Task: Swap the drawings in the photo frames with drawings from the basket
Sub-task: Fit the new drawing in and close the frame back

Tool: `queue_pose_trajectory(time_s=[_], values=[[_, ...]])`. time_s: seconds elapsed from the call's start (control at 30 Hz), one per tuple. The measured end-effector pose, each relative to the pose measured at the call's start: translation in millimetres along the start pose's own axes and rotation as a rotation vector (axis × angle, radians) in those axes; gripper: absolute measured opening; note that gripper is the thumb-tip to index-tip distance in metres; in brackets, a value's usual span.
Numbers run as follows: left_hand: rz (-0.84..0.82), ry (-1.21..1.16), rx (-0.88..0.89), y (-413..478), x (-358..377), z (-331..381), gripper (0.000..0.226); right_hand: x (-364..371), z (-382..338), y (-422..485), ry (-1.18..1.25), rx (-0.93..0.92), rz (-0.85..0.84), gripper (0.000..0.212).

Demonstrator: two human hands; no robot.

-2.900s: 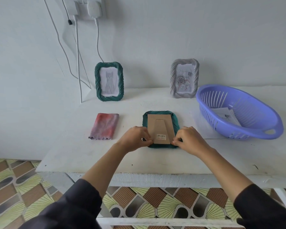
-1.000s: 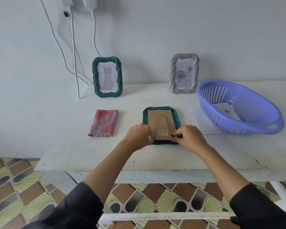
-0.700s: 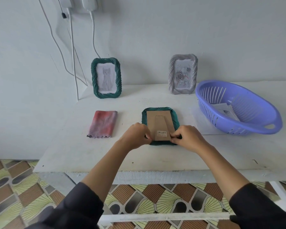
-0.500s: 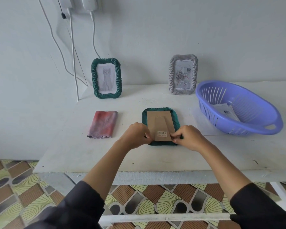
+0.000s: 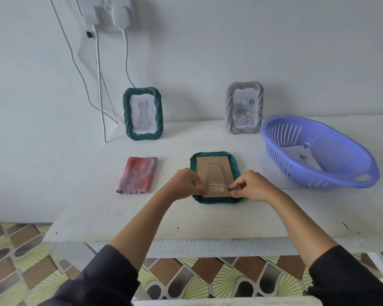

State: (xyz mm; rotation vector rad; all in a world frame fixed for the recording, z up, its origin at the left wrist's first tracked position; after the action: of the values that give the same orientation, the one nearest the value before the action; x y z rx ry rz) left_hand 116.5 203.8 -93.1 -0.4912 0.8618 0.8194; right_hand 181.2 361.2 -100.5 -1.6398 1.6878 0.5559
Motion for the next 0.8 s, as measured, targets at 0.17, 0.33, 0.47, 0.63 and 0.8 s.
queue_pose_trajectory(time_s=[0.17, 0.33, 0.47, 0.63, 0.8], values=[[0.364, -0.213, -0.129, 9.9, -37.0, -16.7, 0.011, -38.9, 4.7, 20.6, 0.082, 0.063, 0.222, 0.023], [0.296, -0.077, -0.238, 40.4, -26.7, -30.8, 0.030, -43.6, -6.8, 60.0, 0.010, 0.068, 0.294, 0.032], [0.288, 0.010, -0.219, 62.6, -15.3, -24.5, 0.037, -29.5, -7.5, 84.1, -0.171, 0.090, 0.254, 0.040], [0.301, 0.172, -0.206, 72.8, -5.7, -26.1, 0.037, -21.8, -2.0, 91.2, -0.190, 0.063, 0.285, 0.041], [0.346, 0.160, -0.124, 74.1, -7.0, -27.6, 0.036, -22.1, 2.7, 93.2, -0.156, 0.027, 0.323, 0.037]])
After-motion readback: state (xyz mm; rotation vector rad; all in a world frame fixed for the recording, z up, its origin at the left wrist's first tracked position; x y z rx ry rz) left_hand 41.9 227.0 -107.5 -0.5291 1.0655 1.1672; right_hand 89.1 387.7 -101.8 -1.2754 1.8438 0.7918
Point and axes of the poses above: each hand's wrist, its own y-axis towards the middle knuckle, its own x-axis out of the palm, z = x × y, the point moved 9 cm from there along y, towards the middle knuckle, and after that the axes turned 3 degrees about y, right-handed, at the moved point
